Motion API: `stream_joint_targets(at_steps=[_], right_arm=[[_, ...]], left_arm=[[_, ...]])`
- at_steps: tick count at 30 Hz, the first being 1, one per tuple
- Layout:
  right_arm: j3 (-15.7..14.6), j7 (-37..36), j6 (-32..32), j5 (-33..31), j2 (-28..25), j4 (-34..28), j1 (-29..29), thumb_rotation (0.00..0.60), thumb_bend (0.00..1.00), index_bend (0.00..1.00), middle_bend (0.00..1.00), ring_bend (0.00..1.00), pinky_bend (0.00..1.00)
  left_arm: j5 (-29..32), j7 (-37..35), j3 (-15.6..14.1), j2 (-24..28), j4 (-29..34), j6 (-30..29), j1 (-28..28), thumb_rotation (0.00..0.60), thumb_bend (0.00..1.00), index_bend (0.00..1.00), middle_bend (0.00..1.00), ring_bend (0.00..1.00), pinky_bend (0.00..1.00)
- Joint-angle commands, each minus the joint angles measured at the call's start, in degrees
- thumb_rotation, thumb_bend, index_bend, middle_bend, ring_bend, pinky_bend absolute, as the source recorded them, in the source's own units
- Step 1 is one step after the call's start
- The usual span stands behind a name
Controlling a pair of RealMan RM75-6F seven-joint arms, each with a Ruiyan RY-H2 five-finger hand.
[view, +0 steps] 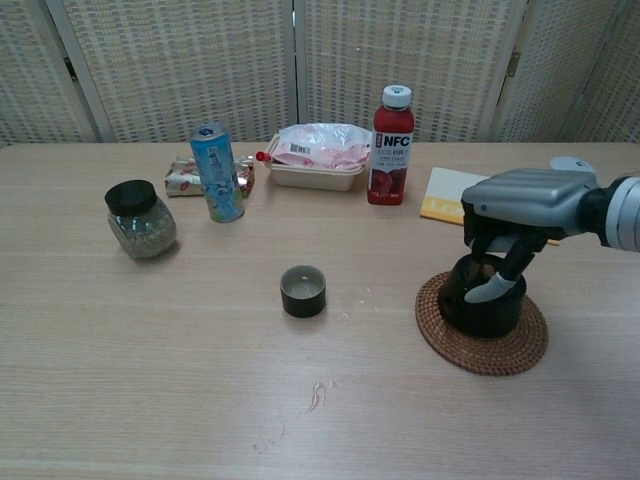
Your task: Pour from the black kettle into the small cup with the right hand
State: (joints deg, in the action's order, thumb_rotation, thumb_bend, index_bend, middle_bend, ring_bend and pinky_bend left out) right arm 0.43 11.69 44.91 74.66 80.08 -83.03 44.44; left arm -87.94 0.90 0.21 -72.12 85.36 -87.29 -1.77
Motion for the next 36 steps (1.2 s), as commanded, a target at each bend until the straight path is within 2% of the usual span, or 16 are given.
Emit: stream_joint_targets(at_steps=[1, 7, 11, 25, 31, 36], right_arm=[[0.0, 0.9, 0.0, -0.1, -0.1, -0.2, 0.0, 0.394, 0.00, 1.00, 1.00, 0.93, 0.18], [0.1, 3.5, 0.6, -0.6, 0.0, -0.9, -0.3, 0.394, 0.00, 1.00, 0.98, 0.91, 0.18], [0.1, 5.3, 0.9, -1.0, 0.0, -1.7, -0.5, 0.392, 0.00, 0.98, 0.93, 0.84, 0.18], [0.2, 8.9, 1.3, -3.3, 0.3, -3.6, -1.1, 0.392, 0.00, 0.74, 0.69, 0.60, 0.15], [0.6, 9.6, 1.7, -4.1, 0.3, -4.2, -1.3, 0.392, 0.00, 0.61, 0.57, 0.49, 0.14], [0.8, 10.4, 2.4, -4.6, -0.1, -5.2, -1.6, 0.393, 0.00, 0.48, 0.46, 0.35, 0.13]], left_arm=[[0.0, 0.0, 0.0, 0.0, 0.0, 0.0, 0.0, 0.600, 0.24, 0.15, 0.02, 0.07, 0.01], [0.1, -0.2, 0.0, 0.0, -0.2, -0.2, 0.1, 0.600, 0.24, 0.15, 0.02, 0.07, 0.01], [0.1, -0.2, -0.1, 0.0, -0.2, -0.2, 0.2, 0.600, 0.24, 0.15, 0.02, 0.07, 0.01], [0.2, -0.8, -0.2, 0.1, -0.7, -0.4, 0.5, 0.600, 0.24, 0.15, 0.02, 0.07, 0.01], [0.1, -1.2, -0.2, 0.1, -0.9, -0.6, 0.6, 0.600, 0.24, 0.15, 0.02, 0.07, 0.01], [0.2, -1.6, -0.2, 0.1, -1.2, -0.6, 0.7, 0.600, 0.24, 0.15, 0.02, 0.07, 0.01]])
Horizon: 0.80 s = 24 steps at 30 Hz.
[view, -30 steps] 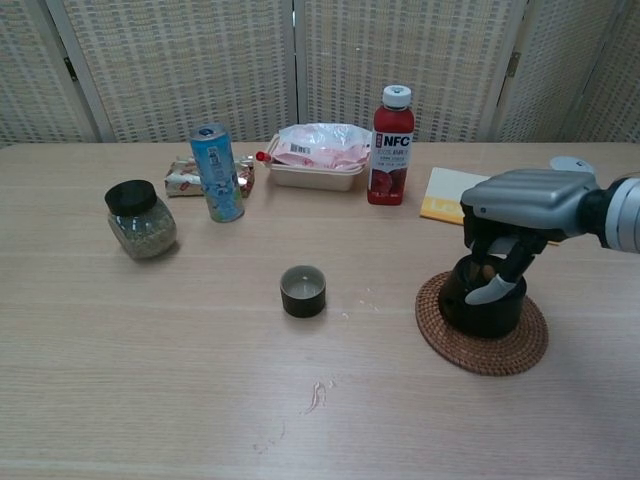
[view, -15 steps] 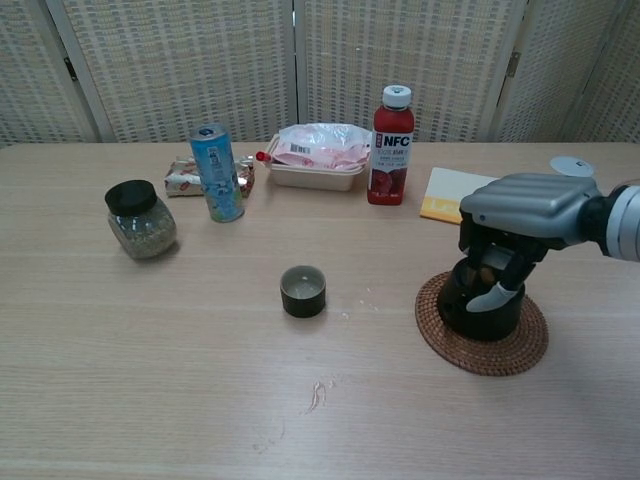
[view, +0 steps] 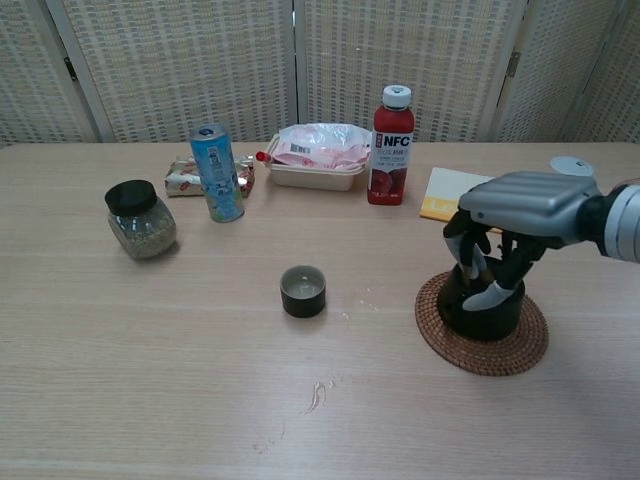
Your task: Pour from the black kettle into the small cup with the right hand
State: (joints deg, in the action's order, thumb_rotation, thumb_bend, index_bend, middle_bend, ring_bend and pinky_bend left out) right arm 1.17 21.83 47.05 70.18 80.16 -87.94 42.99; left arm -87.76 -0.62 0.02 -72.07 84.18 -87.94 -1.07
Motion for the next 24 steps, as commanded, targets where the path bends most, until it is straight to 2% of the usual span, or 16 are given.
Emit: stream_joint_targets(at_steps=[1, 6, 8, 12, 17, 19, 23, 24], right_arm=[[0.1, 0.5, 0.4, -0.2, -0.2, -0.5, -0.2, 0.393, 0.00, 0.45, 0.43, 0.32, 0.12], [0.4, 0.9, 1.8, -0.1, -0.3, -1.3, -0.6, 0.394, 0.00, 0.27, 0.29, 0.20, 0.10], [0.6, 1.0, 3.1, 0.6, 0.2, -1.0, -1.0, 0.394, 0.00, 0.23, 0.26, 0.17, 0.09], [1.0, 2.0, 4.7, 0.3, 0.5, -0.9, -1.6, 0.393, 0.00, 0.19, 0.20, 0.13, 0.07], [1.7, 4.2, 7.7, -0.8, 0.1, -2.4, -2.8, 0.397, 0.00, 0.18, 0.18, 0.12, 0.07], [1.9, 4.9, 9.2, -1.4, -0.4, -3.3, -3.6, 0.420, 0.00, 0.18, 0.18, 0.12, 0.07], [2.0, 6.0, 13.2, -2.3, -2.5, -5.8, -6.0, 0.596, 0.00, 0.18, 0.20, 0.12, 0.07], [1.9, 5.7, 13.9, -2.4, -3.2, -6.5, -6.7, 0.600, 0.00, 0.18, 0.20, 0.12, 0.07]], left_arm=[[0.0, -0.1, 0.0, 0.0, -0.1, 0.0, 0.0, 0.600, 0.24, 0.15, 0.02, 0.07, 0.01], [-0.1, -0.6, 0.0, -0.1, -0.4, -0.1, 0.1, 0.600, 0.24, 0.15, 0.02, 0.07, 0.01], [-0.2, -0.8, 0.0, -0.1, -0.5, -0.2, 0.1, 0.600, 0.24, 0.15, 0.02, 0.07, 0.01], [-0.2, -1.1, 0.0, -0.1, -0.7, -0.3, 0.1, 0.600, 0.24, 0.15, 0.02, 0.07, 0.01], [-0.3, -1.4, 0.3, 0.1, -0.8, -0.4, 0.0, 0.600, 0.24, 0.15, 0.02, 0.07, 0.01], [-0.3, -1.5, 0.3, 0.1, -0.9, -0.4, -0.1, 0.600, 0.24, 0.15, 0.02, 0.07, 0.01], [-0.5, -1.6, 0.6, 0.3, -0.9, -0.2, -0.5, 0.600, 0.24, 0.15, 0.02, 0.07, 0.01], [-0.5, -1.6, 0.6, 0.3, -0.9, -0.1, -0.6, 0.600, 0.24, 0.15, 0.02, 0.07, 0.01]])
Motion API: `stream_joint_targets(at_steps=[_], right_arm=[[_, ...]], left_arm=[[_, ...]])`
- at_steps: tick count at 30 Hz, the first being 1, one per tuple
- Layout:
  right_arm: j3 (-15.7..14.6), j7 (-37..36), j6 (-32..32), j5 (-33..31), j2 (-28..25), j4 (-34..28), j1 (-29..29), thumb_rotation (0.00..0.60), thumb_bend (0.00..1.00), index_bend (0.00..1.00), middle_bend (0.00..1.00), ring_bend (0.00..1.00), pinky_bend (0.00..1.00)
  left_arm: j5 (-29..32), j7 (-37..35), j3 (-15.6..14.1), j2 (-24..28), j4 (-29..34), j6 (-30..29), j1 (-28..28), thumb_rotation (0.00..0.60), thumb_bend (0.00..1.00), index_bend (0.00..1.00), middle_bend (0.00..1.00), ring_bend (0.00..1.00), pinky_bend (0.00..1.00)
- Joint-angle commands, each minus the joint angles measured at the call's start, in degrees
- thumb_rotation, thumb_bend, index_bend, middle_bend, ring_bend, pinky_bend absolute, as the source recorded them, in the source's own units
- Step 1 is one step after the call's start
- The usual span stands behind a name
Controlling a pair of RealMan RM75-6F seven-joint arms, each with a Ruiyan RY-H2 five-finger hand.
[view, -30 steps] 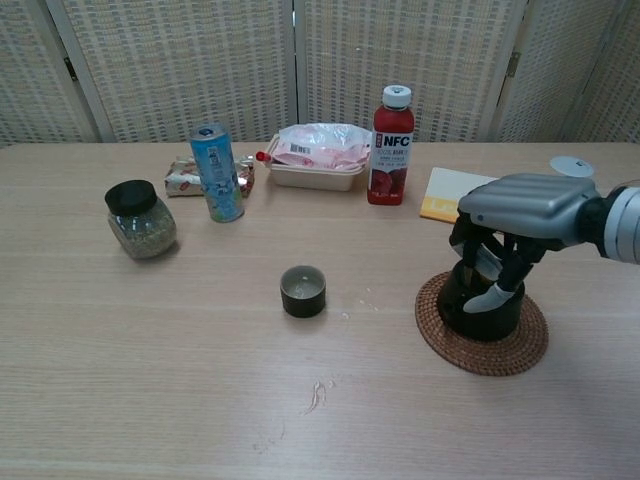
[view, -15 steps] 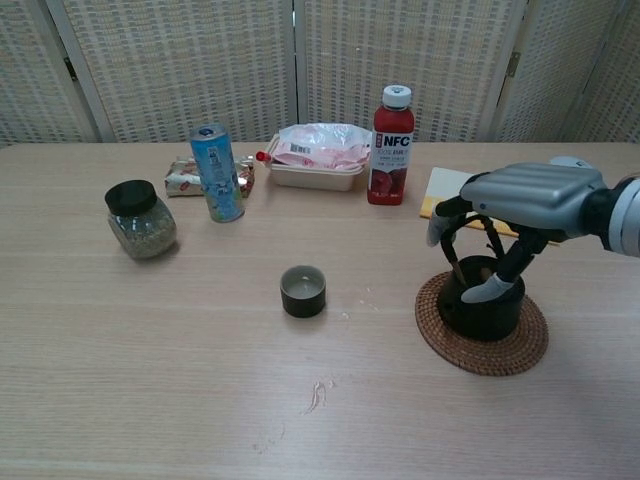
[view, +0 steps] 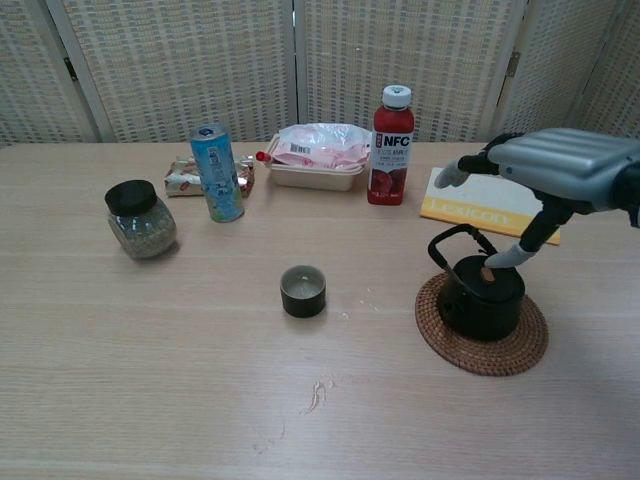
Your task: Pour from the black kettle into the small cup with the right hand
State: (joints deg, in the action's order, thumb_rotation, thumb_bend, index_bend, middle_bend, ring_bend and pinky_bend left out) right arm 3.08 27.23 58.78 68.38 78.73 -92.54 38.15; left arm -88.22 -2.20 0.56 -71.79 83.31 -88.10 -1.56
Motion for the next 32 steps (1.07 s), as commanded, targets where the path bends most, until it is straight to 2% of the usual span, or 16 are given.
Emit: stream_joint_targets(at_steps=[1, 11, 19, 27, 32], right_arm=[[-0.2, -0.1, 3.0, -0.3, -2.4, -2.5, -2.5, 0.600, 0.00, 0.18, 0.20, 0.12, 0.07], [-3.0, -2.7, 16.3, 4.5, -7.0, -5.0, -12.4, 0.600, 0.00, 0.17, 0.20, 0.12, 0.07], [-5.3, -7.3, 23.9, 8.2, -8.3, -3.9, -20.0, 0.600, 0.00, 0.17, 0.18, 0.12, 0.07], [-5.8, -11.8, 28.1, 11.3, -8.8, -2.4, -24.8, 0.600, 0.00, 0.17, 0.18, 0.12, 0.07], [-5.5, -12.2, 28.9, 12.8, -9.0, -2.8, -26.1, 0.600, 0.00, 0.17, 0.18, 0.12, 0.07]], left_arm=[[-0.1, -0.1, 0.1, 0.1, 0.0, 0.1, -0.2, 0.600, 0.24, 0.15, 0.02, 0.07, 0.01], [0.5, 0.1, 0.8, -0.1, 0.1, 0.7, -0.9, 0.600, 0.24, 0.15, 0.02, 0.07, 0.01], [0.7, 0.8, 1.3, -0.4, 0.4, 1.6, -1.9, 0.600, 0.24, 0.15, 0.02, 0.07, 0.01], [0.4, 1.3, 1.4, -0.9, 0.7, 1.6, -2.4, 0.600, 0.24, 0.15, 0.02, 0.07, 0.01], [0.3, 1.5, 1.3, -1.1, 0.8, 1.6, -2.5, 0.600, 0.24, 0.15, 0.02, 0.07, 0.01]])
